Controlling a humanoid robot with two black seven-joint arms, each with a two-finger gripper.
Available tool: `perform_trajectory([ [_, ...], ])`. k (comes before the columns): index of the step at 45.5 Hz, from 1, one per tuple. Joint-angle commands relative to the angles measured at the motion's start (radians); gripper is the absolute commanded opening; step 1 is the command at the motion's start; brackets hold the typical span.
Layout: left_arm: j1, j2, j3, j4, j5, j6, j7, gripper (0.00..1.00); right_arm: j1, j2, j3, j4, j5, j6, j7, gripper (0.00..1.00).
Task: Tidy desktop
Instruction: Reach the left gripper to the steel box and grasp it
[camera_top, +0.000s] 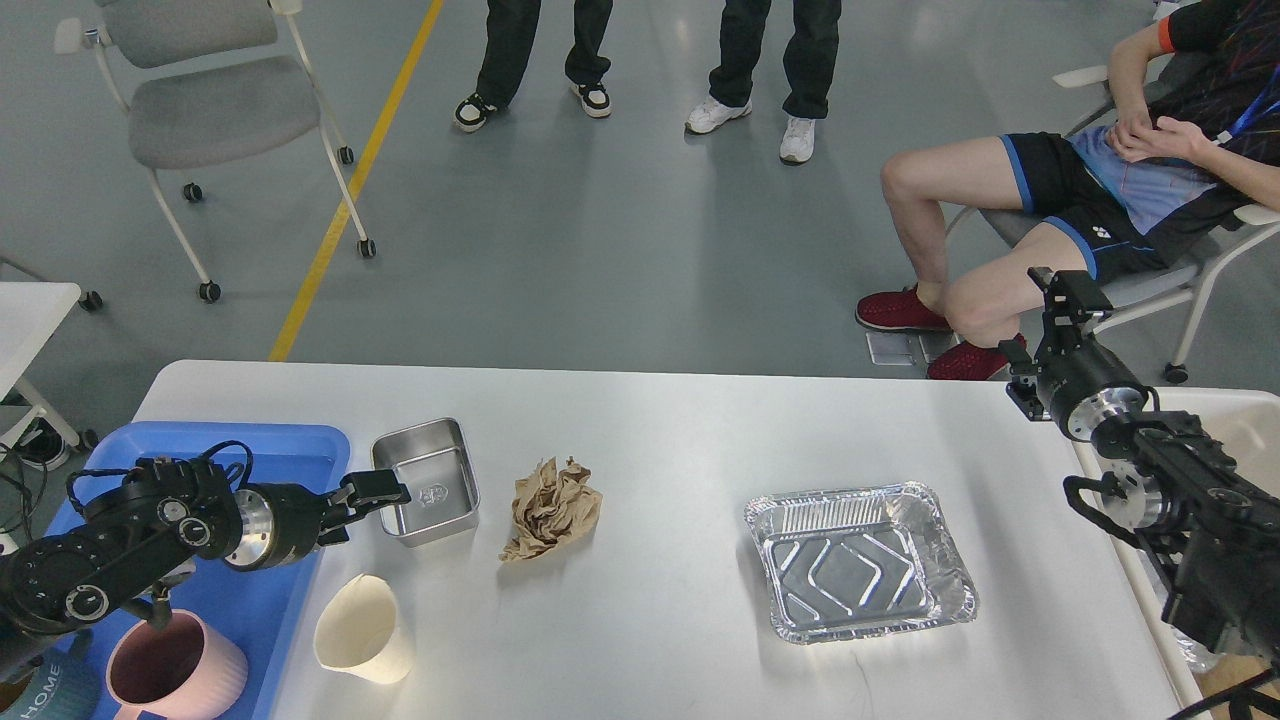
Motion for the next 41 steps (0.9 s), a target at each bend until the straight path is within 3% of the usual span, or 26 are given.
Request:
perform_trajectory([
  [1,0.003,-0.008,0.002,0.004,0.0,0.021,-0.001,0.94,-0.001,0.0,0.0,-0.001,0.0,0.0,0.0,1.0],
  [6,0.003,-0.023,0.004,0.005,0.0,0.049,-0.009,0.89,-0.001,0.0,0.0,-0.001,0.0,0.001,0.0,1.0],
  [14,0.005,-0.036,0.004,0.005,0.0,0.053,-0.01,0.62,-0.001,0.0,0.0,0.0,0.0,0.0,0.0,1.0],
  [22,0.006,-0.043,0.004,0.007,0.0,0.053,-0.006,0.47,-0.003,0.0,0.0,0.0,0.0,0.001,0.0,1.0],
  [41,0.009,-0.057,0.004,0.068,-0.003,0.055,0.008,0.23,-0.006,0.0,0.0,0.0,0.0,0.001,0.0,1.0],
])
